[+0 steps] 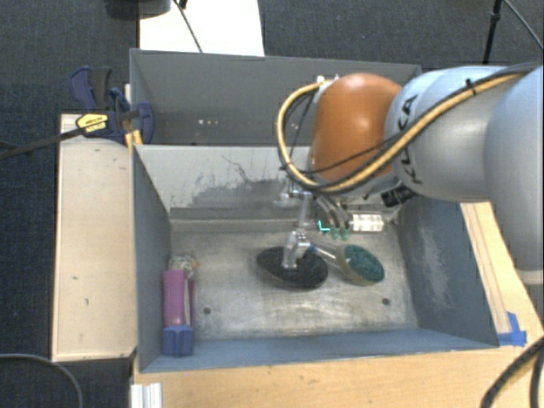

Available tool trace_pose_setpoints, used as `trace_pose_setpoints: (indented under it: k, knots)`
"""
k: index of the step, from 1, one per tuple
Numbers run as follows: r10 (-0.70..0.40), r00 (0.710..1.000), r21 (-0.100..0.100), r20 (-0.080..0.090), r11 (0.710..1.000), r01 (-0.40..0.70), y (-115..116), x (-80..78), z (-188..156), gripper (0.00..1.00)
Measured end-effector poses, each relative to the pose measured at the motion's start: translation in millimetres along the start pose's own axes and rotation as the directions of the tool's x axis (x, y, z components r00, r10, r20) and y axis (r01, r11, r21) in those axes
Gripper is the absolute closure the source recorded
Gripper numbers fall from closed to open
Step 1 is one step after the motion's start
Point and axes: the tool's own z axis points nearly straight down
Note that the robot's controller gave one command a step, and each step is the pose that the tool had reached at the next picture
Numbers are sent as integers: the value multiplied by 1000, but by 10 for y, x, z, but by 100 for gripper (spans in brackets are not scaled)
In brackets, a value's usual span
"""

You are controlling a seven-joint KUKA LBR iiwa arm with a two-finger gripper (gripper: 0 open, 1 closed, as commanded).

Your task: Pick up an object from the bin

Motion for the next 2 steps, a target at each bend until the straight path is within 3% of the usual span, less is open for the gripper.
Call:
trace_pose_setpoints:
  k: [1, 2]
  knots:
    - [164, 986, -6, 12, 986, -164, -204, 350, 665, 0]
    - [169, 985, -8, 22, 986, -169, -208, 316, 637, 100]
